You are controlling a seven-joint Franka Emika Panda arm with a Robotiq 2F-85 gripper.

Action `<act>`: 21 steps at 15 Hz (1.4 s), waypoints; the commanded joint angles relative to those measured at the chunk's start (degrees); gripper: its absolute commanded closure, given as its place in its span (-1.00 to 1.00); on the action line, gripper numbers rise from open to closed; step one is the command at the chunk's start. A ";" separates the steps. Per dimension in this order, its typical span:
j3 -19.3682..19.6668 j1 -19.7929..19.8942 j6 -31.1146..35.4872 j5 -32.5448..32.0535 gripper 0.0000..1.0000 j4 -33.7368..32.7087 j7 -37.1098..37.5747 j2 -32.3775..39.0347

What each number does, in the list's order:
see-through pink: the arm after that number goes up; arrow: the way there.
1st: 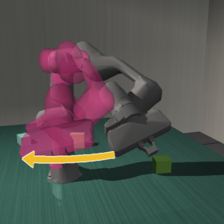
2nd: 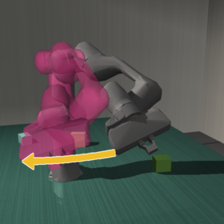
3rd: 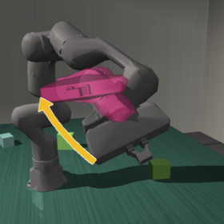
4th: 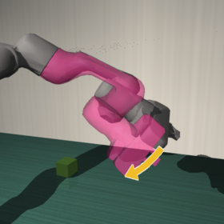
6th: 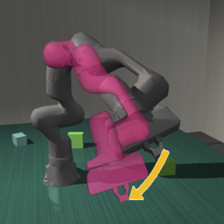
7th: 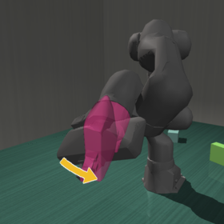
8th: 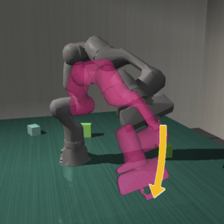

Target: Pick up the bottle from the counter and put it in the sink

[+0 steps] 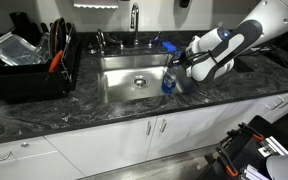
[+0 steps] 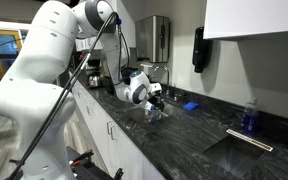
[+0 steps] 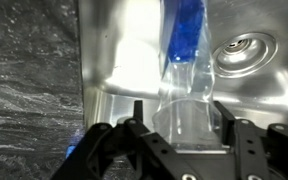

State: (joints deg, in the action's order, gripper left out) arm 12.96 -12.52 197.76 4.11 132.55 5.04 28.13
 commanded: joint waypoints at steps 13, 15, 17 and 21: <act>-10.83 9.45 -8.67 -5.21 -1.00 4.25 -1.55 -9.92; -14.56 12.92 -11.90 -6.88 -1.00 5.28 -1.77 -12.31; -17.66 15.97 -14.44 -7.20 -1.00 6.09 -2.14 -14.35; -19.30 18.36 -19.32 -6.07 -1.00 7.16 -2.85 -18.51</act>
State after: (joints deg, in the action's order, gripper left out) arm -4.14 2.89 182.63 -2.26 137.35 3.80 13.99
